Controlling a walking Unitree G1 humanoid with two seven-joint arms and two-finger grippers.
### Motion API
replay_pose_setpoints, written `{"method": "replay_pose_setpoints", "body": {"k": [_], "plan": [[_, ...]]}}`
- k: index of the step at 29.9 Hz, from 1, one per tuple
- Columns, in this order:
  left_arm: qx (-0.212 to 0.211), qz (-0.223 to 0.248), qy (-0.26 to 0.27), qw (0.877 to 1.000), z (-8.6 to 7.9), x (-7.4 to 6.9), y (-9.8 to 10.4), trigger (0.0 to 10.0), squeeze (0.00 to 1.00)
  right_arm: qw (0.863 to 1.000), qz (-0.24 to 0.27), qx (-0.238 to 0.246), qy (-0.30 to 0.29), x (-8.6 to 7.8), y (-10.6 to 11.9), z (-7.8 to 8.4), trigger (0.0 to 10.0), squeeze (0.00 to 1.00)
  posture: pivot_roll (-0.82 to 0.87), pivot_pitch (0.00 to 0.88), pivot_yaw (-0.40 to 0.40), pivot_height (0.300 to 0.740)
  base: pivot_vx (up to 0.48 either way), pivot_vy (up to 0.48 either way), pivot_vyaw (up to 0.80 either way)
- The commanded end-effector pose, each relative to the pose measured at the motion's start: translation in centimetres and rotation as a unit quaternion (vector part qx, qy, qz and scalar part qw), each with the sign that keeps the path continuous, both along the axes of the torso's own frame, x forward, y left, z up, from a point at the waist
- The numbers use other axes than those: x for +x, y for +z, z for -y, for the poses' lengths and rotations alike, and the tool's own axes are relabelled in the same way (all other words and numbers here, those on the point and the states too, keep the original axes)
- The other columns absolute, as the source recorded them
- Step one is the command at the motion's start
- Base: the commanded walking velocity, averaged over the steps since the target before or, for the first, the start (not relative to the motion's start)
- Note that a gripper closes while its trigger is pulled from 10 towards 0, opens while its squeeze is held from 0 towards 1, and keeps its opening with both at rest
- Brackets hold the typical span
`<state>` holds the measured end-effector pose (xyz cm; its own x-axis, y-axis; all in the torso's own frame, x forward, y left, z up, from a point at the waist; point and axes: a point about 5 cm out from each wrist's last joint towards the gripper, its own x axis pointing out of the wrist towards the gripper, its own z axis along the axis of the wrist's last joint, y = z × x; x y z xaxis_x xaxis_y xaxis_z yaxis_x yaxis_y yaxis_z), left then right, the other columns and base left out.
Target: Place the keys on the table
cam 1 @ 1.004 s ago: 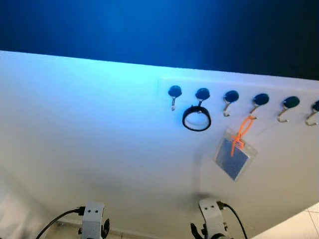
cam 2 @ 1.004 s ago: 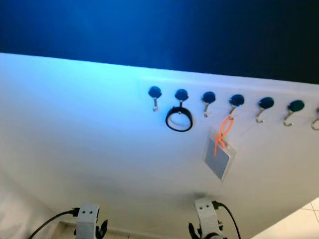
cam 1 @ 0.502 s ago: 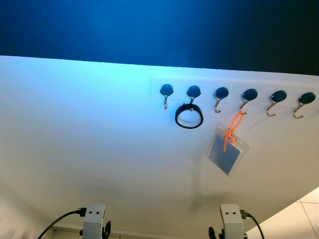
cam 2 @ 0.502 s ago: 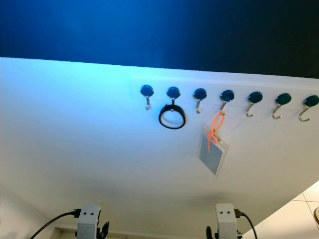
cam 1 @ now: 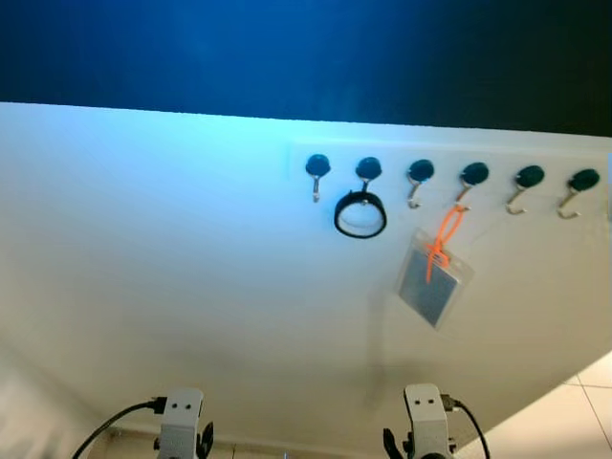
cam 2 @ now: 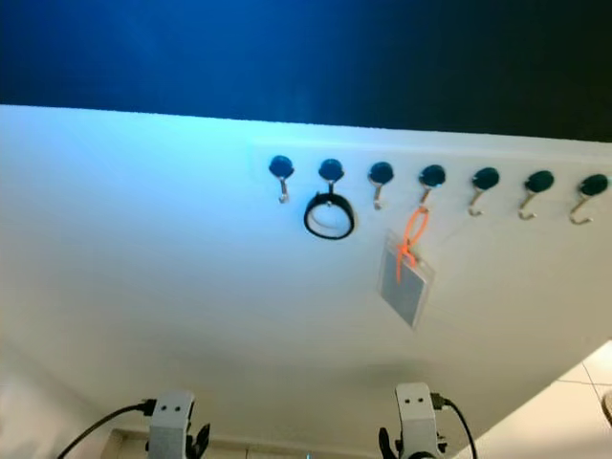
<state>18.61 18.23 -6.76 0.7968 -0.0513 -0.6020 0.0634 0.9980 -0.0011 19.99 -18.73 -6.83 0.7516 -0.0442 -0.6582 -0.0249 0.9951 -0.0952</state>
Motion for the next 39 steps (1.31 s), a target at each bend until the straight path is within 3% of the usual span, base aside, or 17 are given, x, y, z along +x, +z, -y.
{"method": "replay_pose_setpoints", "body": {"k": [1, 14, 27, 31, 39], "plan": [[0.003, -0.022, -0.001, 1.0, -0.25, -0.93, -0.58, 10.0, 0.0, 1.0, -0.007, -0.001, 0.007, -0.41, -0.25, -0.14, 10.0, 0.0, 0.04, 0.083, -0.021, 0.74, -0.435, 0.0, 0.0], [0.003, -0.026, -0.002, 1.0, -0.44, -1.08, -0.67, 10.0, 0.0, 1.0, -0.008, 0.0, 0.012, -0.37, -0.25, -0.33, 10.0, 0.0, 0.04, 0.073, -0.02, 0.74, -0.41, 0.0, 0.0], [0.022, -0.023, -0.018, 0.999, -0.68, -0.5, -0.38, 10.0, 0.0, 1.0, -0.008, 0.001, 0.011, -0.29, -0.23, -0.38, 10.0, 0.0, 0.05, 0.074, -0.014, 0.74, 0.0, 0.0, 0.0], [0.032, -0.02, -0.028, 0.999, -0.63, -0.39, -0.27, 10.0, 0.0, 1.0, -0.007, 0.002, 0.009, -0.21, -0.19, -0.35, 10.0, 0.0, 0.06, 0.074, -0.011, 0.74, 0.0, -0.48, 0.0], [0.025, -0.011, -0.002, 1.0, -0.83, -0.21, -0.08, 10.0, 0.0, 1.0, -0.008, 0.002, 0.008, -0.25, -0.2, -0.26, 10.0, 0.0, 0.06, 0.072, -0.013, 0.74, 0.0, -0.18, 0.0]]}}
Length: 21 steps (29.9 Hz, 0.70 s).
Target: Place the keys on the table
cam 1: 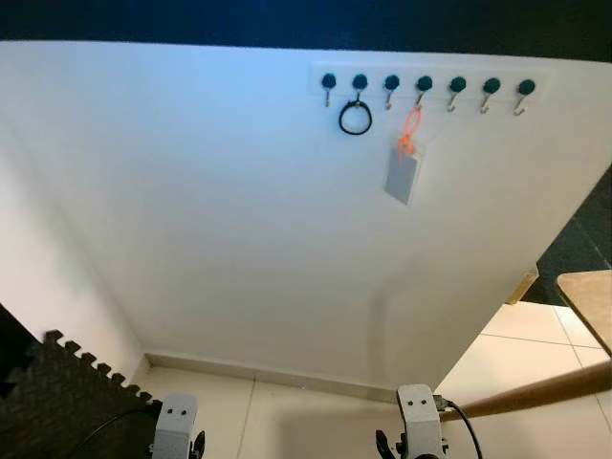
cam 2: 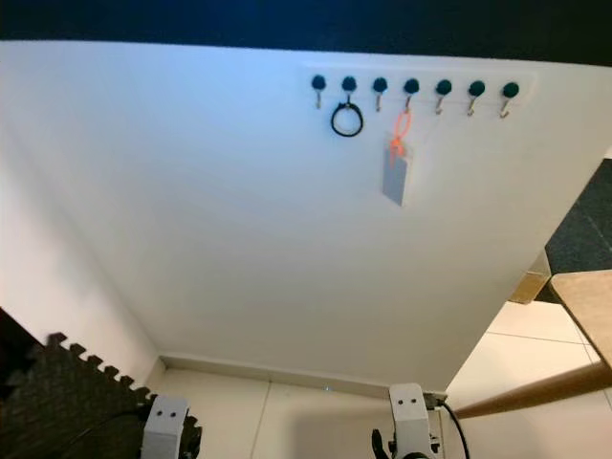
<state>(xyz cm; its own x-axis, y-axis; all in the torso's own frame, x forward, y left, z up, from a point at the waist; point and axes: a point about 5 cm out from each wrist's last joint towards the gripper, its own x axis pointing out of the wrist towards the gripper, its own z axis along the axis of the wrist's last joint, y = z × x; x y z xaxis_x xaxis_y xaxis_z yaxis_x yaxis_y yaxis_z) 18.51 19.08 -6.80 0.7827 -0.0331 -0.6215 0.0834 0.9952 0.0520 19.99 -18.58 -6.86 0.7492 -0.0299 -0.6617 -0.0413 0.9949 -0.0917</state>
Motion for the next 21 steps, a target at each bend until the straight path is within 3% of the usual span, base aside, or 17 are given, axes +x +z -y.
{"method": "replay_pose_setpoints", "body": {"k": [1, 21], "plan": [[-0.001, 0.001, 0.005, 1.0, 0.03, -0.08, -0.01, 10.0, 0.0, 1.0, -0.006, 0.0, 0.0, -0.24, -0.17, -0.11, 10.0, 0.0, 0.06, 0.073, -0.014, 0.74, 0.0, 0.0, 0.0], [-0.003, 0.007, 0.003, 1.0, 0.6, -0.28, -0.04, 10.0, 0.0, 1.0, -0.005, 0.001, 0.011, 0.34, 0.1, -0.05, 10.0, 0.0, 0.05, 0.078, -0.036, 0.74, 0.0, 0.0, 0.0]]}}
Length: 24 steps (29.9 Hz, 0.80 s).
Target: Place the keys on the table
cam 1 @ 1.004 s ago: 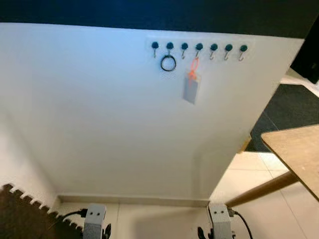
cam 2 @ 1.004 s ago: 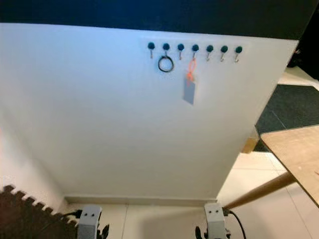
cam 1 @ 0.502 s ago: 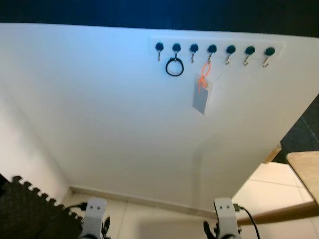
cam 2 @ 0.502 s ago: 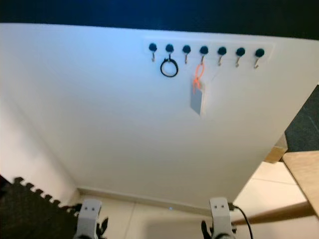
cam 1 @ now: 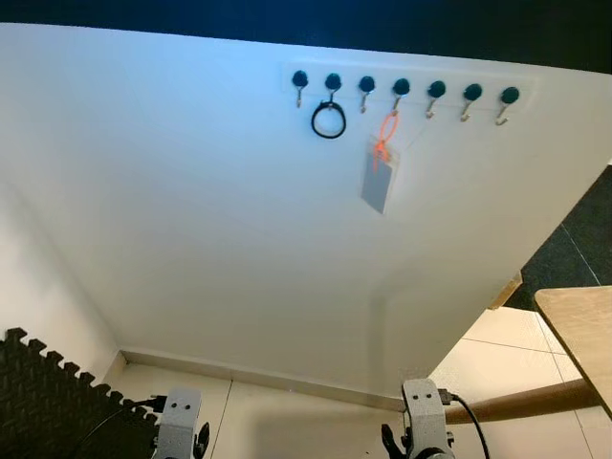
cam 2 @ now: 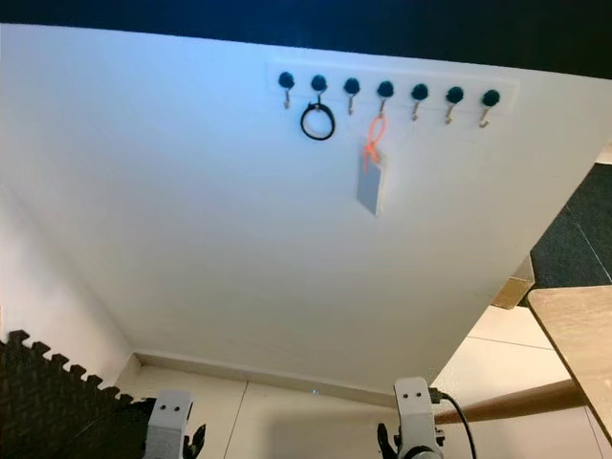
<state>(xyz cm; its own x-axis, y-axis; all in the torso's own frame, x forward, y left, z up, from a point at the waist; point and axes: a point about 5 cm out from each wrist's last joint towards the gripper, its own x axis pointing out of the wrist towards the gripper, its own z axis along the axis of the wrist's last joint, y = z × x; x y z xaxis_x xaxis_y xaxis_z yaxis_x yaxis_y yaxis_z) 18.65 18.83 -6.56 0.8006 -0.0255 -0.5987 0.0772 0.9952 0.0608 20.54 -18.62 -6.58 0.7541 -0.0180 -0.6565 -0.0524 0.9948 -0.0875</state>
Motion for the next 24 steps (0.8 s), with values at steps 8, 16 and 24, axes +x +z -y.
{"method": "replay_pose_setpoints", "body": {"k": [8, 16, 24], "plan": [[0.003, -0.018, -0.031, 0.999, 0.76, -0.52, -0.45, 10.0, 0.0, 1.0, -0.01, -0.002, 0.006, -0.3, -0.23, -0.11, 10.0, 0.0, 0.05, 0.077, -0.031, 0.74, 0.0, -0.3, 0.0], [-0.005, -0.017, -0.015, 1.0, 0.71, -0.39, -0.42, 10.0, 0.0, 1.0, -0.01, -0.001, 0.008, -0.37, -0.25, -0.12, 10.0, 0.0, 0.04, 0.078, -0.032, 0.74, 0.0, 0.0, 0.0], [-0.005, -0.018, -0.017, 1.0, 0.78, -0.46, -0.45, 10.0, 0.0, 1.0, -0.015, -0.001, 0.012, -0.47, -0.35, -0.25, 10.0, 0.0, 0.04, 0.078, -0.033, 0.74, 0.0, 0.0, 0.0]]}}
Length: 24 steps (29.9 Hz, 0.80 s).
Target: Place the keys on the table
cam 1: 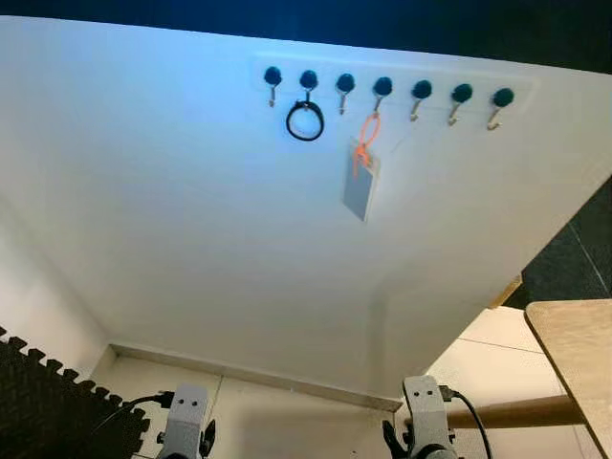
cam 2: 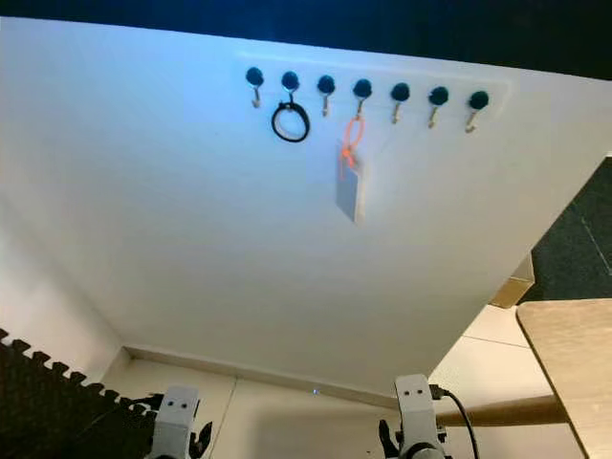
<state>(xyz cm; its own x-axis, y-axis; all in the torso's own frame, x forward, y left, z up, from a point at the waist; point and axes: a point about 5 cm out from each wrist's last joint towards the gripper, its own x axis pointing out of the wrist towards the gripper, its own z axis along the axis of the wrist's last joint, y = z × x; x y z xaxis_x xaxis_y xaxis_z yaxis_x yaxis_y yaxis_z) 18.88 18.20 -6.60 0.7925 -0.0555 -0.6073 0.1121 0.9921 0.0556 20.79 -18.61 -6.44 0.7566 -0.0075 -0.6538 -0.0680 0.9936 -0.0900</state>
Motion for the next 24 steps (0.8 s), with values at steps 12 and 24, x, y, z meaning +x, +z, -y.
{"method": "replay_pose_setpoints", "body": {"k": [12, 24], "plan": [[0.0, -0.01, -0.005, 1.0, 0.14, -0.81, -0.44, 10.0, 0.0, 1.0, -0.017, 0.009, 0.004, -0.72, -0.51, -0.4, 10.0, 0.0, 0.04, 0.081, -0.032, 0.74, 0.0, 0.0, -0.8], [0.0, -0.008, 0.0, 1.0, 0.06, -0.86, -0.44, 10.0, 0.0, 1.0, -0.011, 0.004, 0.007, -0.62, -0.41, -0.41, 10.0, 0.0, 0.05, 0.078, -0.033, 0.74, 0.0, 0.0, -0.65]]}}
